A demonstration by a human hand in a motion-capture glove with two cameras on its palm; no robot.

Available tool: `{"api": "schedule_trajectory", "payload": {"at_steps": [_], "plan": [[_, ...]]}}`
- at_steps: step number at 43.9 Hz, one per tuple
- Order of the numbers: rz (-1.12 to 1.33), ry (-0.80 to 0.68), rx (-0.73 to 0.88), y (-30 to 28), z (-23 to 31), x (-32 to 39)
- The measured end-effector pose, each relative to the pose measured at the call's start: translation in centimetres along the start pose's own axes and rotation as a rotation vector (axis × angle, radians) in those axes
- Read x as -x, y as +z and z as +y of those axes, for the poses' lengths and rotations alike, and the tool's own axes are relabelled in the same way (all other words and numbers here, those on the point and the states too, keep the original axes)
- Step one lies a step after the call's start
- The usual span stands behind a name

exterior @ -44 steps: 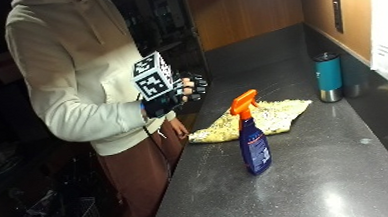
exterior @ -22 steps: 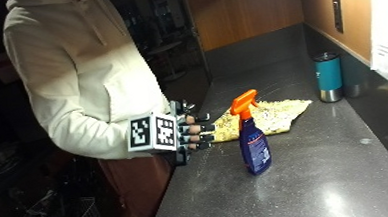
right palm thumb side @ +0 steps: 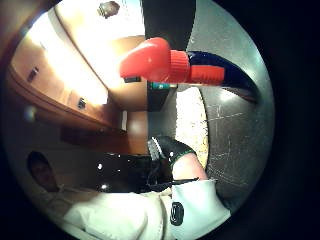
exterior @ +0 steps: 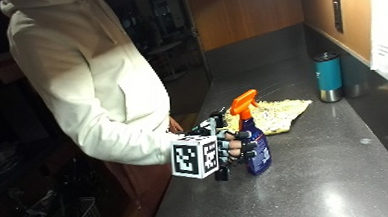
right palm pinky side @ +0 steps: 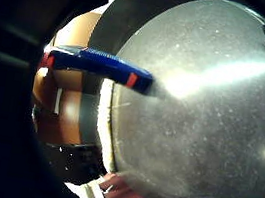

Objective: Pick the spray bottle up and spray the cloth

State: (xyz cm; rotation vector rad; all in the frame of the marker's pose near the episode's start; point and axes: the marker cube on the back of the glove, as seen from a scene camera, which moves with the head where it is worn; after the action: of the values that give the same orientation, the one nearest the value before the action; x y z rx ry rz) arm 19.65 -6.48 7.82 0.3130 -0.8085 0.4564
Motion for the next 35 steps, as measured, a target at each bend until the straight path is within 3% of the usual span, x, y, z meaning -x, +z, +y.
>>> {"api": "schedule_trajectory", "payload": {"at_steps": [35], "plan": [[-0.093, 0.018, -0.028, 3.7, -5.9, 1.9]]}}
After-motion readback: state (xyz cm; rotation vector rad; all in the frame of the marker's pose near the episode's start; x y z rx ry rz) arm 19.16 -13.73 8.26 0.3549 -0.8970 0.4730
